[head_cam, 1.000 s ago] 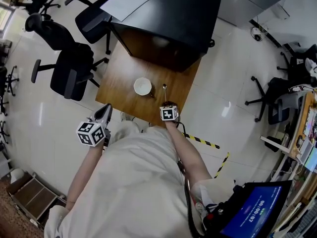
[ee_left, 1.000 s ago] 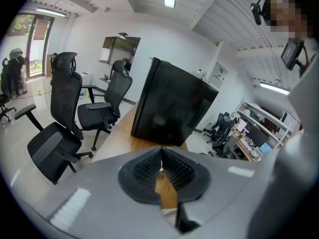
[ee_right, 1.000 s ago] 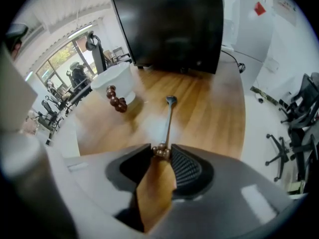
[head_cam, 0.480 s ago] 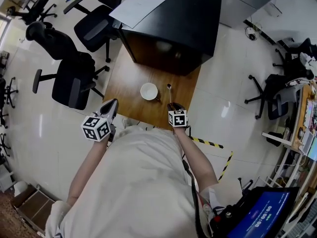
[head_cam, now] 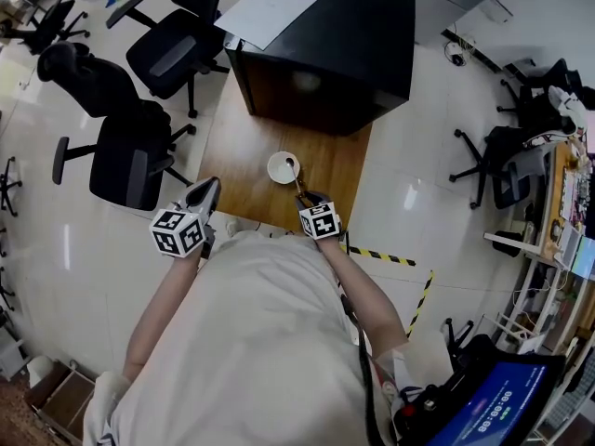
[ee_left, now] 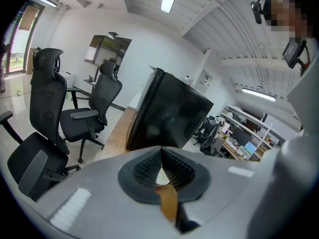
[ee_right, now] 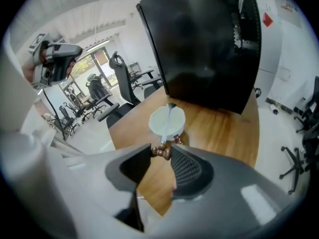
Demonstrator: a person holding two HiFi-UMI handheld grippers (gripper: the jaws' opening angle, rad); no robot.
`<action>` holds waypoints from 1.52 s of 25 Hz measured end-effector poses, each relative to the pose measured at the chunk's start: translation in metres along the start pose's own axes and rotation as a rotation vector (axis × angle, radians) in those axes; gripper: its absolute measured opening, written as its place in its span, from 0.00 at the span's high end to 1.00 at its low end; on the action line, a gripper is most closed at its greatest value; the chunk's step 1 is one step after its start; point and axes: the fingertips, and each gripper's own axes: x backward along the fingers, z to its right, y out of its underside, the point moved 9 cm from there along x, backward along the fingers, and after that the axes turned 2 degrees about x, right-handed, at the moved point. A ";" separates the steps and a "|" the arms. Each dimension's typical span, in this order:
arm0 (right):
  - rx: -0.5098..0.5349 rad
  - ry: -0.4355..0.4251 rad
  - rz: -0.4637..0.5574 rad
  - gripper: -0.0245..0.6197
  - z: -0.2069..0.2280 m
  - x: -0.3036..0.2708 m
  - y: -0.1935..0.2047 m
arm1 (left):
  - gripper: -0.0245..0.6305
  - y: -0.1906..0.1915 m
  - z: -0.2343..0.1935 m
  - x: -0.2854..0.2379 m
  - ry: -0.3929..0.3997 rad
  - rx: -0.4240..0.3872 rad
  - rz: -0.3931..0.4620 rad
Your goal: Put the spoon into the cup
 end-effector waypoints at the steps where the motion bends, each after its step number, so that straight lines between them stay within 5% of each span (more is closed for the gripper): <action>1: -0.003 0.001 -0.012 0.76 -0.002 -0.003 -0.001 | 1.00 0.000 -0.002 0.002 0.003 0.001 -0.002; 38: 0.014 0.071 -0.116 0.76 -0.006 -0.047 -0.024 | 1.00 0.023 -0.050 0.044 0.002 0.095 0.017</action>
